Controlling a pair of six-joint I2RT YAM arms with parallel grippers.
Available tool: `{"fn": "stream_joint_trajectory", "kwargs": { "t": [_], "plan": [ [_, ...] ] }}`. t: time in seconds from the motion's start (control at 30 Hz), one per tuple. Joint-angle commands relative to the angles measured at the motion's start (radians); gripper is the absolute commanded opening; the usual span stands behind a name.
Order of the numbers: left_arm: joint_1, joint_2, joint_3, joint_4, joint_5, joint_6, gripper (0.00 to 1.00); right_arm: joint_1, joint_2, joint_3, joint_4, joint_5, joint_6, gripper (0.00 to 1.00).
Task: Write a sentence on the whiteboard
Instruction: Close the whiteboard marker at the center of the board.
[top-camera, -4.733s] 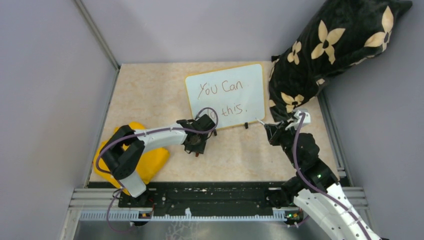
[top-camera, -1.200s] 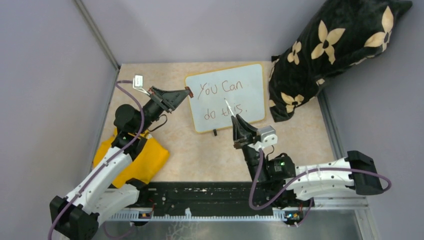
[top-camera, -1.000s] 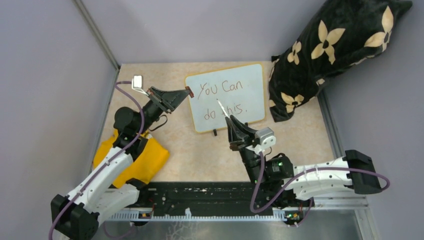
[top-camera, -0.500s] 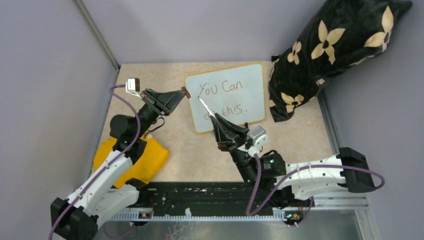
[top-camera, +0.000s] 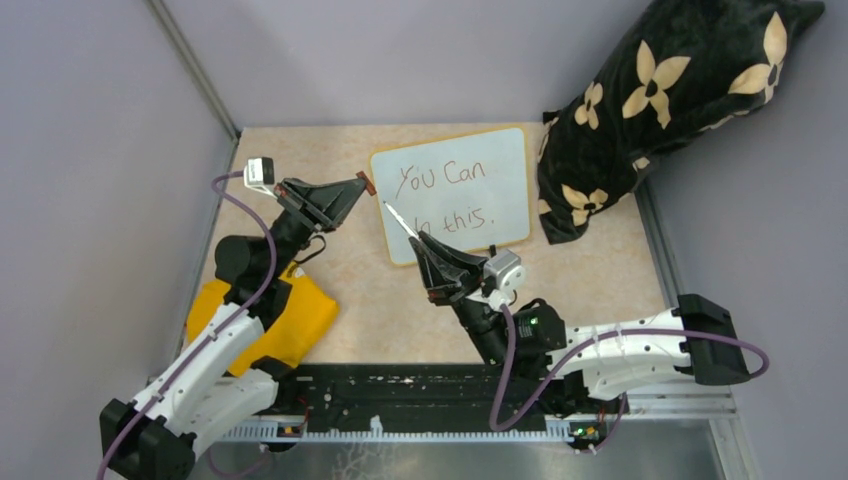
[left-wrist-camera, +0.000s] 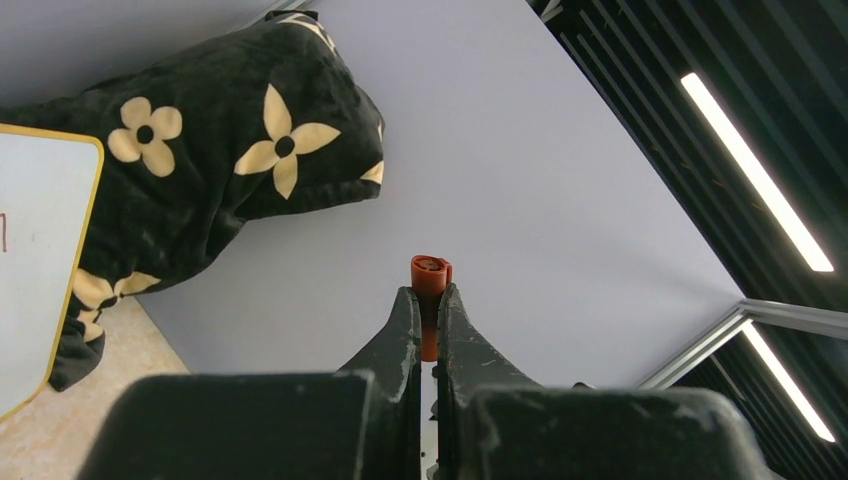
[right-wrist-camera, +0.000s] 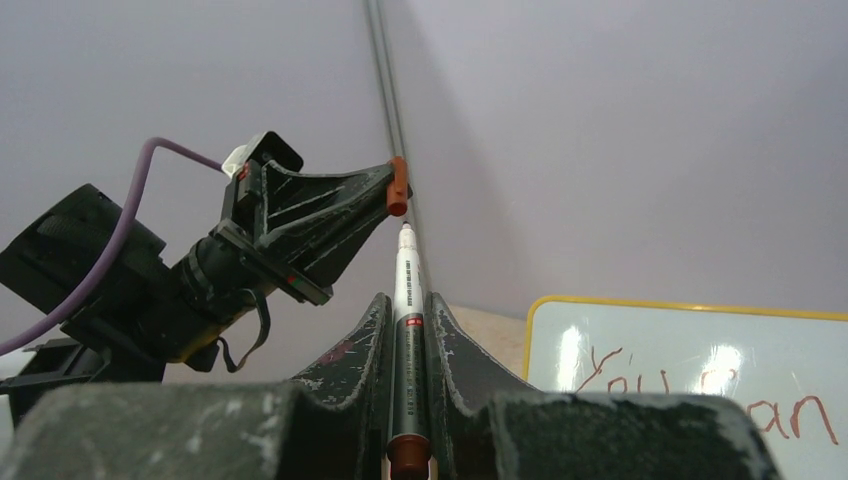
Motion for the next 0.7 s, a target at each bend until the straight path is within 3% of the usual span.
{"fn": "stream_joint_trajectory", "kwargs": {
  "t": [0.0, 0.67],
  "plan": [
    [0.004, -0.018, -0.003, 0.051, -0.014, -0.007, 0.0, 0.012, 0.002, 0.044, 0.004, -0.025, 0.024, 0.0],
    [0.004, -0.011, -0.017, 0.058, 0.013, -0.018, 0.0, 0.012, 0.013, 0.051, 0.024, -0.01, 0.014, 0.0]
  ]
}}
